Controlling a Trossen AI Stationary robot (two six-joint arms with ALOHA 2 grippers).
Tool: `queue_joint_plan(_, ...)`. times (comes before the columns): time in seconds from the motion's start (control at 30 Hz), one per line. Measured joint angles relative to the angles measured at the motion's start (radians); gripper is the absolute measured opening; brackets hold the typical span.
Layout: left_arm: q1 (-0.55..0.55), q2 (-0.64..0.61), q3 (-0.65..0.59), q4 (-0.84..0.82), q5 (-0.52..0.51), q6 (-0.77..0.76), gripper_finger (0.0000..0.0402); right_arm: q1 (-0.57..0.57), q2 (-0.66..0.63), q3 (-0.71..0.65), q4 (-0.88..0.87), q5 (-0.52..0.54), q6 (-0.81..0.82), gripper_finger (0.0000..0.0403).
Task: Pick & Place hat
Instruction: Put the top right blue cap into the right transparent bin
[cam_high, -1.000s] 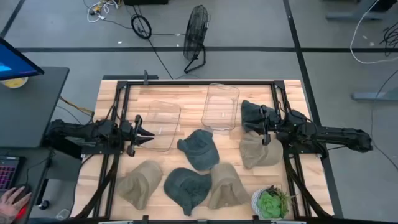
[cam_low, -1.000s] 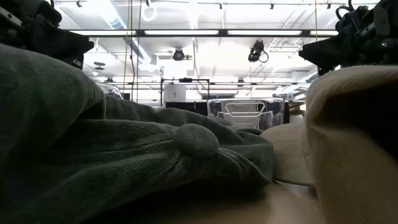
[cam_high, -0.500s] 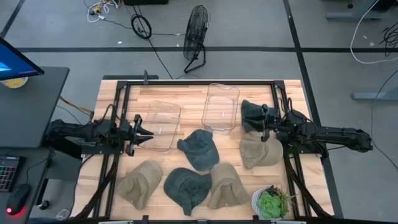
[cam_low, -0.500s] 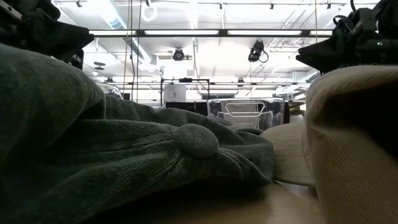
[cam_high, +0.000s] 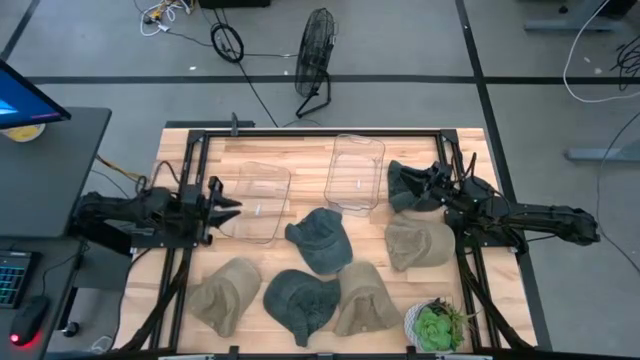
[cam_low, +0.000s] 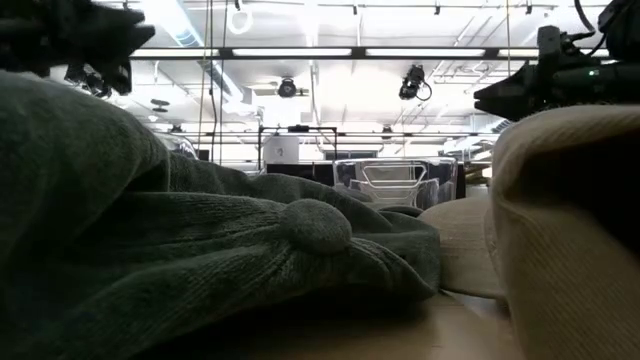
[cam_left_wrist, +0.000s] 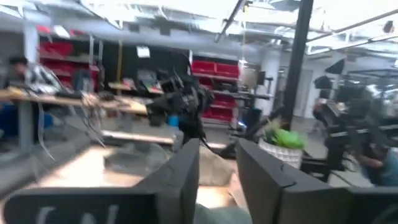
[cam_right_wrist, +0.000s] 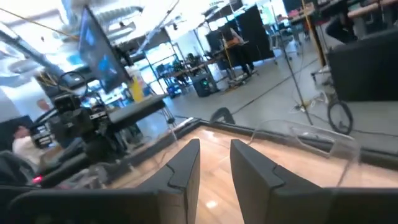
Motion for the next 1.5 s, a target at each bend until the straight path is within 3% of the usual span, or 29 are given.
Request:
queue_joint_plan(0.17, 0.0, 0.058, 0.068, -0.006, -0.104, 0.037, 0.0187, 0.0, 0.0, 0.015, 0.082, -0.079, -0.102, 0.0096)
queue_joint_plan(0.37, 0.0, 0.185, 0.144, -0.008, -0.206, 0.042, 0.0234, 0.001, 0.056, 0.206, -0.01, -0.157, -0.232, 0.0137)
queue_joint_plan(0.6, 0.001, 0.393, 0.291, -0.022, -0.267, 0.06, 0.0222, 0.001, 0.293, 0.507, -0.491, -0.159, -0.321, 0.0207)
queue_joint_plan(0.83, 0.001, 0.547, 0.377, -0.062, -0.312, 0.109, 0.0209, 0.001, 0.515, 0.693, -0.979, -0.086, -0.316, 0.0223)
queue_joint_plan(1.03, 0.001, 0.607, 0.377, -0.065, -0.346, 0.1, 0.0206, 0.0, 0.688, 0.711, -1.01, -0.121, -0.303, 0.022)
queue_joint_plan(1.2, 0.001, 0.631, 0.378, -0.066, -0.346, 0.056, 0.0206, -0.019, 0.825, 0.711, -1.013, -0.018, -0.033, 0.0218)
queue_joint_plan(1.37, 0.001, 0.628, 0.378, -0.065, -0.345, 0.056, 0.0206, -0.02, 0.901, 0.724, -1.14, -0.026, -0.053, 0.0213)
queue_joint_plan(1.5, 0.001, 0.628, 0.378, -0.064, -0.345, 0.056, 0.0206, -0.017, 0.935, 0.81, -1.313, -0.025, -0.096, 0.0212)
